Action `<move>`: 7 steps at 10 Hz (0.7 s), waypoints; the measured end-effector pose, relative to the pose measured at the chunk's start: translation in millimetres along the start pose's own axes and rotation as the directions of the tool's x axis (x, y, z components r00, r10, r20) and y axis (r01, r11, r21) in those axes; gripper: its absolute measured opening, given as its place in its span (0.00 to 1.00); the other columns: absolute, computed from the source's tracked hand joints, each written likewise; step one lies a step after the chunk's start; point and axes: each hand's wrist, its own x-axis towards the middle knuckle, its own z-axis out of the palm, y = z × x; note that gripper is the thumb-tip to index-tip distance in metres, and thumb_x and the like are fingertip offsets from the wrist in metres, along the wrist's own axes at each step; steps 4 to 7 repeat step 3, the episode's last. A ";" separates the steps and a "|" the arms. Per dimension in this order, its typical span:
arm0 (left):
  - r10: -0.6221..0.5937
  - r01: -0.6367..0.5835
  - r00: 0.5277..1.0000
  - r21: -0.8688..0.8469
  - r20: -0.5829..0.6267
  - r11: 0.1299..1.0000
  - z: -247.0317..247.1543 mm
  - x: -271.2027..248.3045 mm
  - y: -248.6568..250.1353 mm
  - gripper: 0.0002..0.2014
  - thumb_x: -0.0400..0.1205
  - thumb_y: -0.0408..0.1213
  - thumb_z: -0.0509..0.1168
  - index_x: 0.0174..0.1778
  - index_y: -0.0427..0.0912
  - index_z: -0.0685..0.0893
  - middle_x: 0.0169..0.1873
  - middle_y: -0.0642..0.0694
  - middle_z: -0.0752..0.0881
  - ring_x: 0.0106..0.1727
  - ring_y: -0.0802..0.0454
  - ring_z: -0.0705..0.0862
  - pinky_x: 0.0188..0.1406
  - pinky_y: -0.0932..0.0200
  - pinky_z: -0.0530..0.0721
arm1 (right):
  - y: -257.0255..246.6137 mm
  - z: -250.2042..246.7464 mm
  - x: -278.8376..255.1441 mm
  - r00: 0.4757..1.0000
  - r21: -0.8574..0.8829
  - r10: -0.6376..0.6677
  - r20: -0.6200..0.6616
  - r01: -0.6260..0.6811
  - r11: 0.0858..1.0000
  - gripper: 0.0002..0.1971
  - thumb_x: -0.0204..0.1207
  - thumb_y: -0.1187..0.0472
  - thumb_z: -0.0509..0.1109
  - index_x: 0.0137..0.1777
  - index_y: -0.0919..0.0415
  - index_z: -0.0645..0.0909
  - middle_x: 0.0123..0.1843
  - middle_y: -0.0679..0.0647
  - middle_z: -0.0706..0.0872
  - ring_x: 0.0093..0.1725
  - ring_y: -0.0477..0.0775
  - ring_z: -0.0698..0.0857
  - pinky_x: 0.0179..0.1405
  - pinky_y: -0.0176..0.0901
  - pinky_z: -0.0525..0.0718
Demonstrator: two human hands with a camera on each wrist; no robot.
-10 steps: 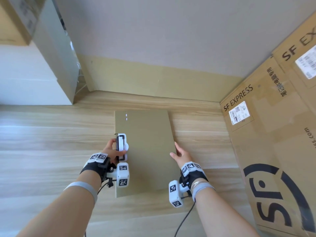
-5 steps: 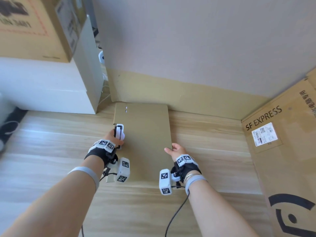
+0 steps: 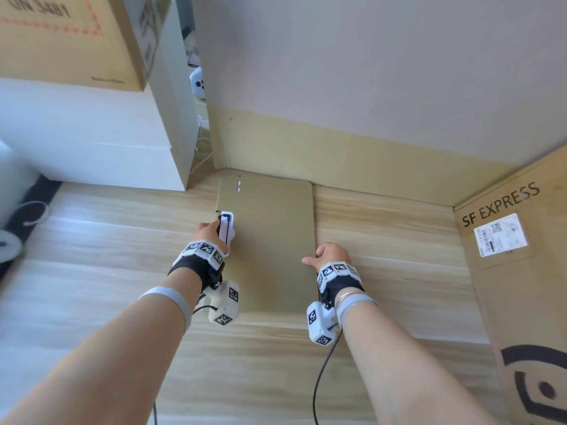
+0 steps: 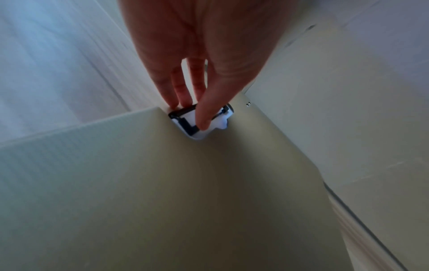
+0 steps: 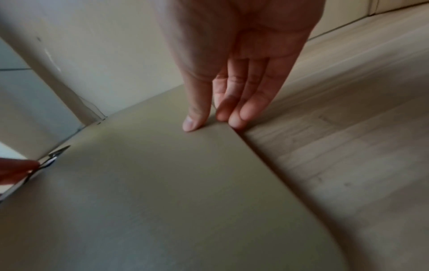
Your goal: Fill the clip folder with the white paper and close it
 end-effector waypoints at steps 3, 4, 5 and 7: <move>0.086 -0.087 0.996 -0.023 -0.026 0.996 -6.5 -12.6 6.5 0.24 0.79 0.28 0.61 0.70 0.51 0.74 0.75 0.35 0.69 0.49 0.43 0.67 0.51 0.58 0.69 | 10.8 -9.6 -12.6 0.998 0.263 0.024 -0.056 -0.008 0.965 0.12 0.77 0.51 0.67 0.50 0.60 0.82 0.39 0.54 0.88 0.36 0.54 0.84 0.45 0.43 0.85; 0.086 -0.087 0.996 -0.023 -0.026 0.996 -6.5 -12.6 6.5 0.24 0.79 0.28 0.61 0.70 0.51 0.74 0.75 0.35 0.69 0.49 0.43 0.67 0.51 0.58 0.69 | 10.8 -9.6 -12.6 0.998 0.263 0.024 -0.056 -0.008 0.965 0.12 0.77 0.51 0.67 0.50 0.60 0.82 0.39 0.54 0.88 0.36 0.54 0.84 0.45 0.43 0.85; 0.086 -0.087 0.996 -0.023 -0.026 0.996 -6.5 -12.6 6.5 0.24 0.79 0.28 0.61 0.70 0.51 0.74 0.75 0.35 0.69 0.49 0.43 0.67 0.51 0.58 0.69 | 10.8 -9.6 -12.6 0.998 0.263 0.024 -0.056 -0.008 0.965 0.12 0.77 0.51 0.67 0.50 0.60 0.82 0.39 0.54 0.88 0.36 0.54 0.84 0.45 0.43 0.85; 0.086 -0.087 0.996 -0.023 -0.026 0.996 -6.5 -12.6 6.5 0.24 0.79 0.28 0.61 0.70 0.51 0.74 0.75 0.35 0.69 0.49 0.43 0.67 0.51 0.58 0.69 | 10.8 -9.6 -12.6 0.998 0.263 0.024 -0.056 -0.008 0.965 0.12 0.77 0.51 0.67 0.50 0.60 0.82 0.39 0.54 0.88 0.36 0.54 0.84 0.45 0.43 0.85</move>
